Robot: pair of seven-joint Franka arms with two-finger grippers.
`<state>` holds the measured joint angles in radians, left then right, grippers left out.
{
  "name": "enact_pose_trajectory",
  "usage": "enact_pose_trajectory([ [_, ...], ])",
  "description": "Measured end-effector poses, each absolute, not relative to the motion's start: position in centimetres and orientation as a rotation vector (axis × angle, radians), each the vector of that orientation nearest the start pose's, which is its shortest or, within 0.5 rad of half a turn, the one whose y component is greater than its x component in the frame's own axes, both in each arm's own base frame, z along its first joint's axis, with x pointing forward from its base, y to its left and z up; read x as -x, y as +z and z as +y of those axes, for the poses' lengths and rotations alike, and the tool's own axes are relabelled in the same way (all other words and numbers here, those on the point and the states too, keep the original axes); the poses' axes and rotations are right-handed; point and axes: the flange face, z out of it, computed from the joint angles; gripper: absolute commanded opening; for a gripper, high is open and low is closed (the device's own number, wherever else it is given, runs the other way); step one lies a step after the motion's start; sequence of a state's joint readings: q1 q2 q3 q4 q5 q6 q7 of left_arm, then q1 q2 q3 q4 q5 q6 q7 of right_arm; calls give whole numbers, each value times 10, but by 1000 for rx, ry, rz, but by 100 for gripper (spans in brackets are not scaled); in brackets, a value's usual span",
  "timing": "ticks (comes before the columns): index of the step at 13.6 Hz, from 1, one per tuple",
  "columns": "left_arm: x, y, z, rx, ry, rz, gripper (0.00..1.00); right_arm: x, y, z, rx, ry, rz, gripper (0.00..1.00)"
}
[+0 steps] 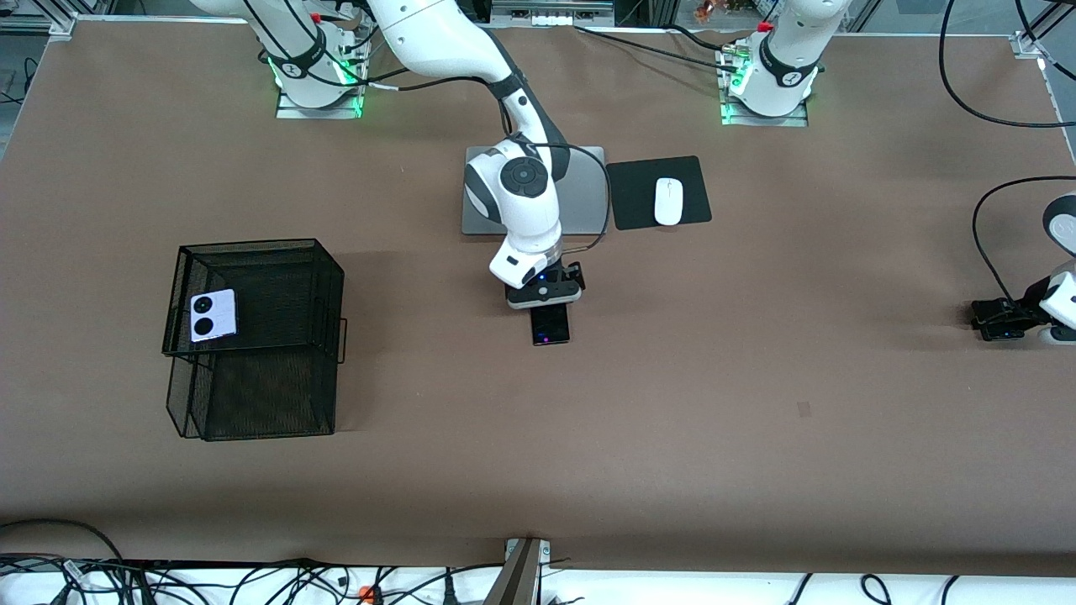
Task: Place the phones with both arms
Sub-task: 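Grasp the black phone with the right gripper while the left gripper reaches, then carry the black phone toward the basket while the left gripper grasps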
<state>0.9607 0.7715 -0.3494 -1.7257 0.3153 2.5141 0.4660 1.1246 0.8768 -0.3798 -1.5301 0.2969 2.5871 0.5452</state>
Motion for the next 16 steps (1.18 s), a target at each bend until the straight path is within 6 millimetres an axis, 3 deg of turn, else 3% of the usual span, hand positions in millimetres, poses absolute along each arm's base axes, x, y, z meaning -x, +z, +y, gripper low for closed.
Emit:
enact_pose_trajectory([
  [1, -539, 165, 402, 3126, -132, 29, 100, -504, 186, 524, 3030, -388, -189, 100],
  [2, -539, 164, 402, 3119, -126, 45, 76, -505, 186, 523, 3030, -387, -187, 100],
  [3, -538, 164, 402, 3115, -122, 57, 34, -505, 185, 523, 3032, -386, -187, 100],
  [5, -538, 167, 402, 3100, -111, 139, 12, -505, 181, 522, 3037, -382, -186, 100],
  [12, -539, 173, 407, 3079, -109, 200, 12, -500, 164, 533, 3034, -386, -158, 99],
  [14, -548, 192, 405, 3054, -141, 218, 12, -501, 159, 533, 3037, -391, -158, 80],
  [16, -557, 218, 399, 3028, -150, 249, 12, -500, 160, 537, 3026, -407, -167, 47],
])
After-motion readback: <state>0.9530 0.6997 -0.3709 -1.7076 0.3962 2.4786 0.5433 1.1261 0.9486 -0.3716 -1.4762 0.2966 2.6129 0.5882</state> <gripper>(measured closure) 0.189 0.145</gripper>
